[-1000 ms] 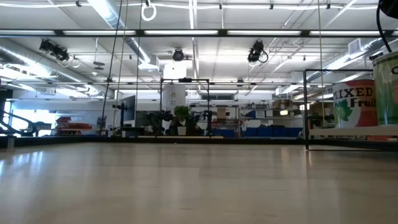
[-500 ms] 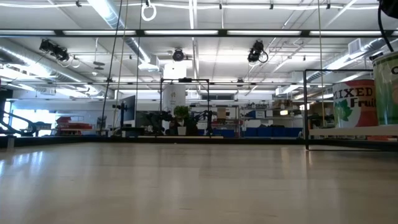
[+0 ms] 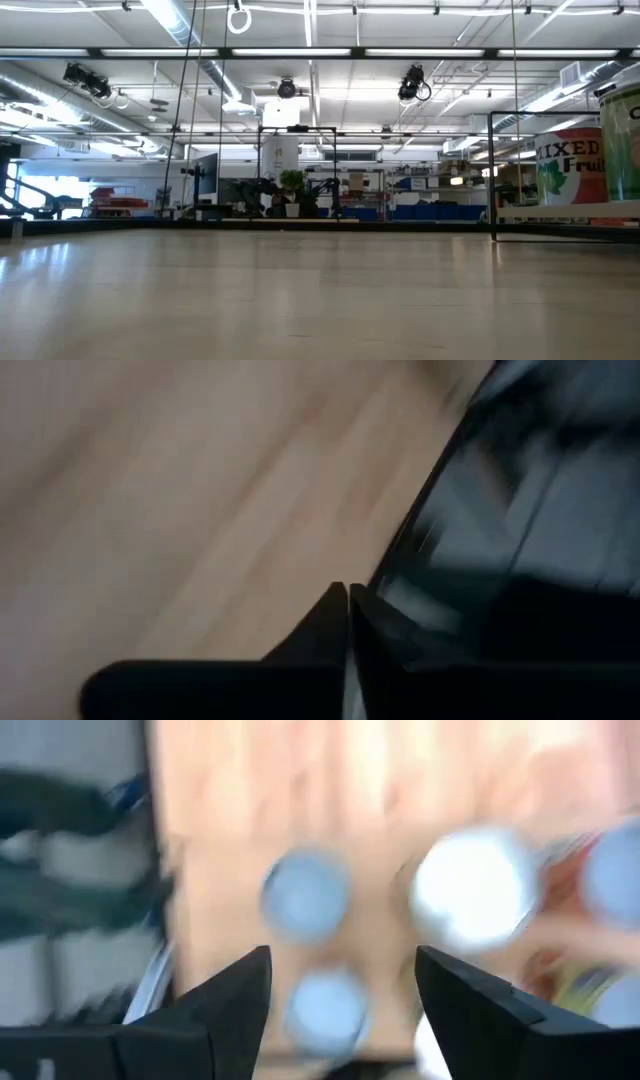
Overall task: Pick and place cans onto a shelf
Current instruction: Put the canned corn on the shelf
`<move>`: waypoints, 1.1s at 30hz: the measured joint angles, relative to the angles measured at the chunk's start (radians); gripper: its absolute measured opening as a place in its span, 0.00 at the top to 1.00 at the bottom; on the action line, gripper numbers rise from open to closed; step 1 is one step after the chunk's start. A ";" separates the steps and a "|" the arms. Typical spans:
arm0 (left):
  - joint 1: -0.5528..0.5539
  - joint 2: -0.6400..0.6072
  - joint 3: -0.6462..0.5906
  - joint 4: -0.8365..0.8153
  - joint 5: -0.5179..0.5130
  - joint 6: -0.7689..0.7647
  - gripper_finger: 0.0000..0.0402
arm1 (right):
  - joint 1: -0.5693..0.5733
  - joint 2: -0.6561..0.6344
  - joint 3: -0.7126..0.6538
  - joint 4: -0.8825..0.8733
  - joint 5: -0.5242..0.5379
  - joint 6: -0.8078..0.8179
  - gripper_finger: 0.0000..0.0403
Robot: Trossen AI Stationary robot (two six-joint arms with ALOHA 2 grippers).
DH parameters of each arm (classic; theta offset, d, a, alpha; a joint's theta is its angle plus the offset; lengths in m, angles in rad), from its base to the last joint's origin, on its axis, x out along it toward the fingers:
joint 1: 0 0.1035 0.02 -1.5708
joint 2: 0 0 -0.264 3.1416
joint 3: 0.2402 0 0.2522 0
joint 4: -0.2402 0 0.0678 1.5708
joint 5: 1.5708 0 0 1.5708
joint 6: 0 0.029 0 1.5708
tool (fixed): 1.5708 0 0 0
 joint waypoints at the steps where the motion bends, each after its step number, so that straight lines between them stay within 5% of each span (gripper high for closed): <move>1: -0.028 0.001 0.000 -0.059 0.050 -0.033 0.93 | -0.061 0.019 0.005 0.011 0.016 -0.039 0.37; 7: -0.231 0.000 0.000 -0.247 0.172 -0.150 0.72 | -0.369 0.145 0.048 0.322 0.036 -0.264 0.39; 14: -0.350 0.101 0.000 -0.339 0.230 -0.104 0.47 | -0.538 0.325 0.124 0.630 0.048 -0.428 0.41; 22: -0.418 0.336 0.000 -0.224 0.437 0.162 0.49 | -0.595 0.493 0.286 0.655 -0.080 -0.551 0.41; 33: -0.524 0.545 0.000 -0.126 0.513 0.252 0.54 | -0.674 0.542 0.417 0.655 -0.124 -0.682 0.42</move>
